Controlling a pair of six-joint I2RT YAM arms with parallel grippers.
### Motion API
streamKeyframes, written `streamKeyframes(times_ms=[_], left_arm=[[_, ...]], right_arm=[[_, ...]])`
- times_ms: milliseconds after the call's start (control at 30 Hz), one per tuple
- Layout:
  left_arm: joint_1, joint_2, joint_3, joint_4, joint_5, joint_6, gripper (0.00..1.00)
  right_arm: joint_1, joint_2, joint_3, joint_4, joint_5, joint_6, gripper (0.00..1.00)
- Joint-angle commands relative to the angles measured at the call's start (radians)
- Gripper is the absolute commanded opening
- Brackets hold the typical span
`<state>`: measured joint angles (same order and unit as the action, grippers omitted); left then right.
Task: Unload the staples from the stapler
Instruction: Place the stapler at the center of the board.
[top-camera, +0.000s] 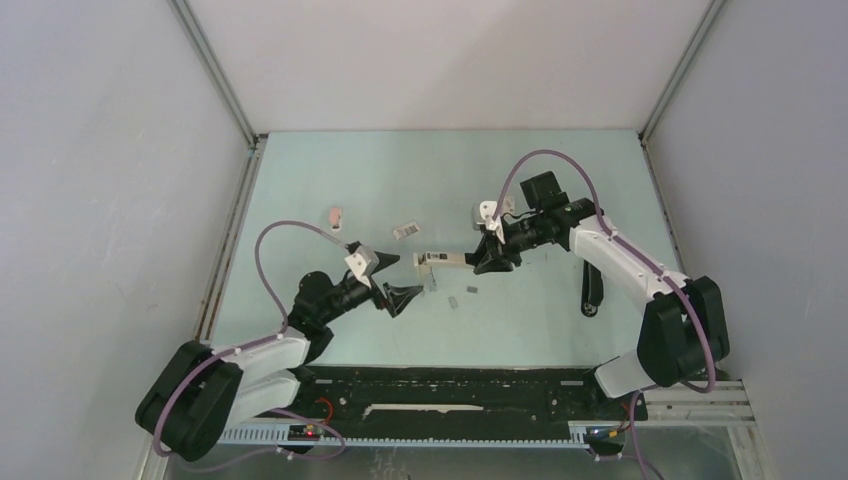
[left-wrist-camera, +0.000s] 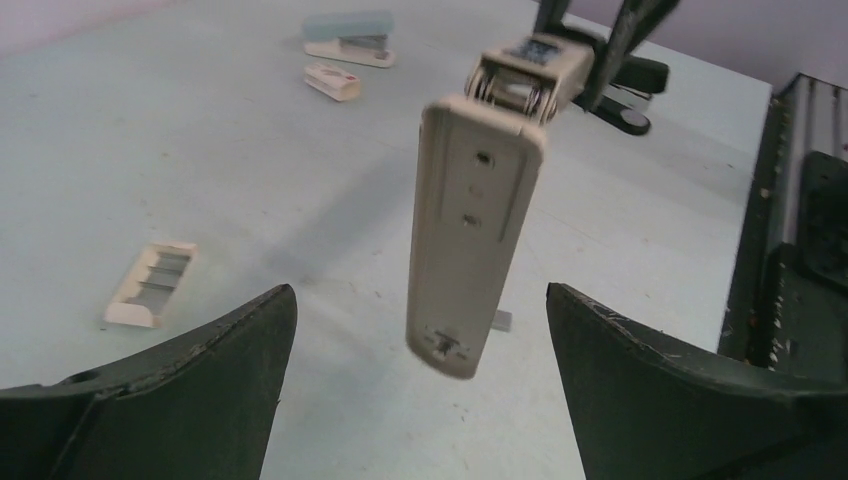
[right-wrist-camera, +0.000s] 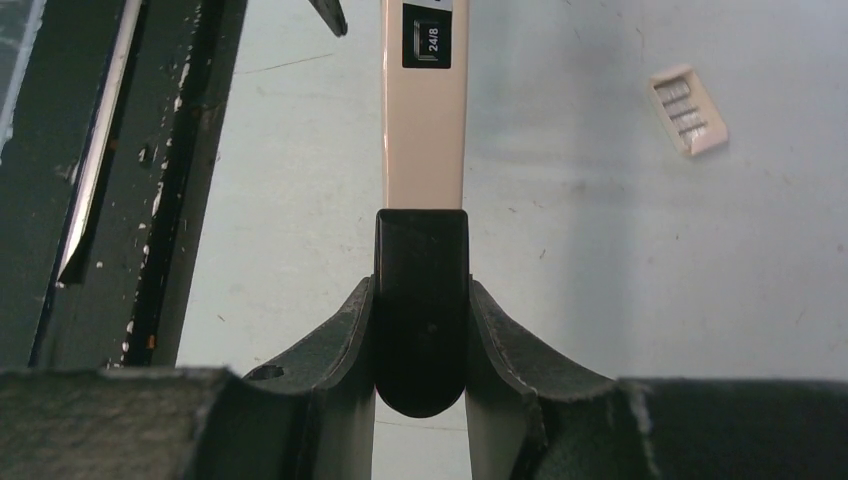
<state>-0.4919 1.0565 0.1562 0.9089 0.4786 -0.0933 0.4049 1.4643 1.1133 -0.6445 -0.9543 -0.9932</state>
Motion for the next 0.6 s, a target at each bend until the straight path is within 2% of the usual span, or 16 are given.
streamKeyframes(times_ms=[0,267,400,567], left_arm=[[0.004,0.055,-0.078,0.285,0.099,-0.02,1.0],[-0.029,0.21,-0.041,0.398,0.238,0.028,0.98],[-0.053,0.288,-0.02,0.466,0.234,0.038,0.92],[-0.092,0.328,0.006,0.482,0.178,0.059,0.9]], right_arm=[[-0.009,0.01,0.101,-0.161,-0.18,-0.257,0.0],[-0.009,0.016,0.191,-0.34,-0.227,-0.374,0.0],[-0.011,0.013,0.201,-0.334,-0.233,-0.344,0.0],[-0.015,0.026,0.204,-0.337,-0.244,-0.336,0.0]])
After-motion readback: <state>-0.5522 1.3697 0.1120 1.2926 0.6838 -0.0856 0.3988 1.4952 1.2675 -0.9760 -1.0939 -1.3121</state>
